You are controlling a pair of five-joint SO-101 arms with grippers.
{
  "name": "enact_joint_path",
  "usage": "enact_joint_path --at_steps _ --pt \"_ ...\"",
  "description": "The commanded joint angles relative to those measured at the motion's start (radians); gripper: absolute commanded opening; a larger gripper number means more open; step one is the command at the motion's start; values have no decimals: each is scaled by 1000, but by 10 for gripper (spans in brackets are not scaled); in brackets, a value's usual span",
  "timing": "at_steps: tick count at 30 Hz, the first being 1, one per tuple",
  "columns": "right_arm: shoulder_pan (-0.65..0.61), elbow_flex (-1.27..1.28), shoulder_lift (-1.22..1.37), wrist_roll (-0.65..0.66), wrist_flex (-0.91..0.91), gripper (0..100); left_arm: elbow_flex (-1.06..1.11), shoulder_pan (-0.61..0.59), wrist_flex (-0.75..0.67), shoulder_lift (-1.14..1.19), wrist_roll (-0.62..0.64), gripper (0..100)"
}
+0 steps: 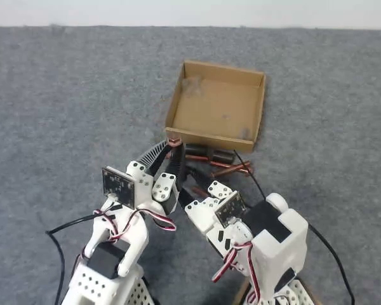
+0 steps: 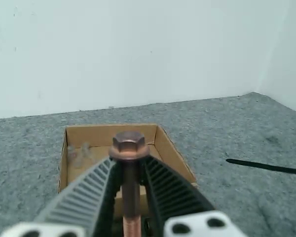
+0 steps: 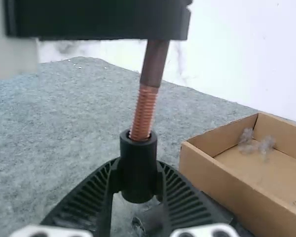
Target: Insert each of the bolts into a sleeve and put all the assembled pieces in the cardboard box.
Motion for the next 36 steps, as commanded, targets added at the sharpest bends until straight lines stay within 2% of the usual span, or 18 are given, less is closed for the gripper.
enact_joint_path --at_steps 1,7,13,21,36 --pt "-2 2 -16 8 2 6 -15 8 0 -26 0 11" --pt "-1 2 -18 8 2 6 -13 8 8 -26 0 11" --pt "31 0 -24 9 2 6 -8 8 78 -28 0 11" --pt "48 0 -25 9 -22 6 10 8 78 -26 -2 11" --pt "65 2 -25 9 -47 6 12 8 284 -26 -6 12"
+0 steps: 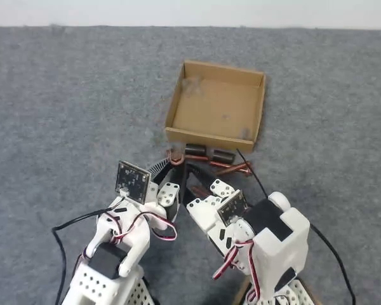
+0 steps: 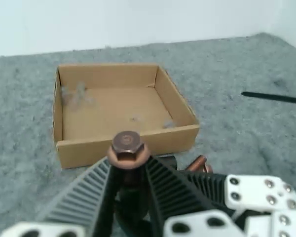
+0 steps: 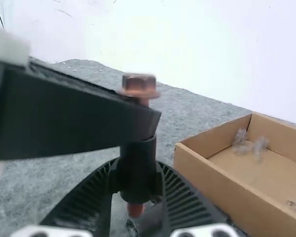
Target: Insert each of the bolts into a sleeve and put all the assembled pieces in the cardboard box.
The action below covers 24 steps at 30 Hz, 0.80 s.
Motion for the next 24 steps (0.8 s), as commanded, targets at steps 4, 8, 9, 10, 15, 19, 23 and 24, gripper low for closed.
enact_joint_path --at_steps 4,8,9,10,15,19,23,24 --pt "33 2 -27 9 -35 6 -12 -6 81 -18 -5 12" --pt "33 2 -27 9 -35 6 -12 -8 81 -18 -6 13" --pt "33 2 -27 9 -35 6 -12 -8 81 -18 -6 13" --pt "33 2 -27 9 -35 6 -12 -8 80 -18 -6 13" --pt "33 0 -27 9 -35 6 -12 -3 81 -18 -3 64" --pt "33 0 -27 9 -35 6 -12 -9 109 -17 -2 164" --pt "33 0 -27 9 -35 6 -12 -9 114 -17 -2 177" --pt "33 0 -27 9 -35 6 -12 -9 114 -18 -2 177"
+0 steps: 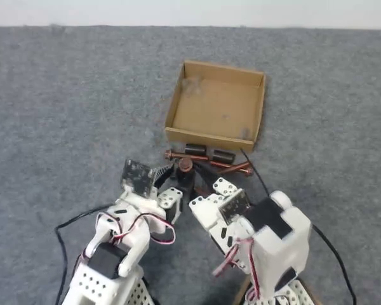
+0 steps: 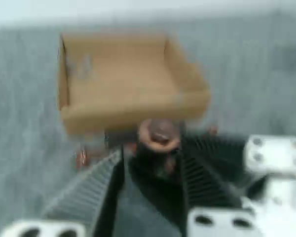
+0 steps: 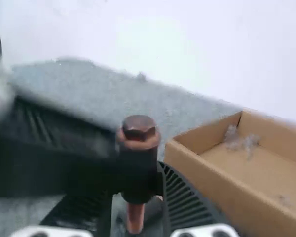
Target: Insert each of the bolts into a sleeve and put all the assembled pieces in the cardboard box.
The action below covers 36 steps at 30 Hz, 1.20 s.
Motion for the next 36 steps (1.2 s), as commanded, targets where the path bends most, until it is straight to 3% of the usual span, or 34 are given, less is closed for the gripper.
enact_joint_path --at_steps 1,11,16,26,29,33,36 --pt "15 0 -28 8 -35 6 -13 -5 6 -20 3 178" --pt "15 -2 -28 8 -33 6 -58 3 5 -21 8 181" --pt "15 -21 -19 8 -27 6 -125 3 9 -21 107 181" --pt "15 -21 -19 8 -25 6 -245 -8 9 -21 109 176" --pt "16 -21 -18 8 -25 6 -246 -87 11 -21 109 147" --pt "54 -46 -18 8 -25 6 -231 -255 5 -21 109 19" --pt "65 -51 -18 8 -25 6 -193 -354 5 -21 106 19"
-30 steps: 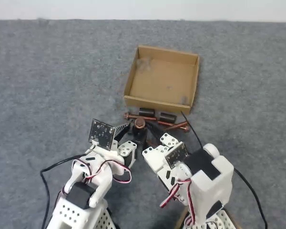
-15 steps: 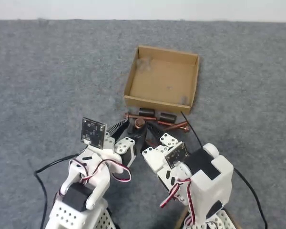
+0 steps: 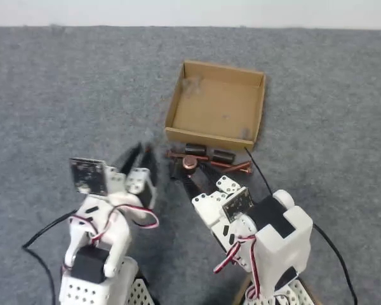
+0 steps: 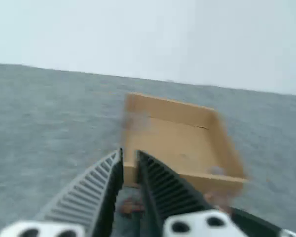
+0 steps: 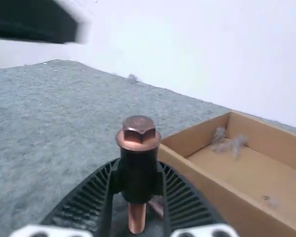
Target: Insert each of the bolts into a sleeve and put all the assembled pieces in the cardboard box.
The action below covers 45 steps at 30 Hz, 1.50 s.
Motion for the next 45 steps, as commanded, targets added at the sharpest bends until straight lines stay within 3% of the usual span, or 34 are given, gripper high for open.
enact_joint_path --at_steps 1,7,19,24,30,33,37,45 --pt "24 -41 -16 8 -16 6 12 -149 0 -20 8 19" --pt "30 -41 -16 8 -18 6 174 -270 -23 -20 0 19" --pt "189 -152 -25 3 -18 6 174 -446 114 -18 -46 19" --pt "237 -242 -27 11 -16 6 174 -456 115 -17 -66 21" --pt "289 -311 -105 249 -16 6 174 -451 117 -17 -126 20" --pt "288 -341 -166 299 -15 6 174 -451 117 -17 -127 20" --pt "286 -416 -249 304 139 6 174 -451 115 -17 -127 20" --pt "292 -603 -464 299 651 6 174 -450 114 -17 -129 21"
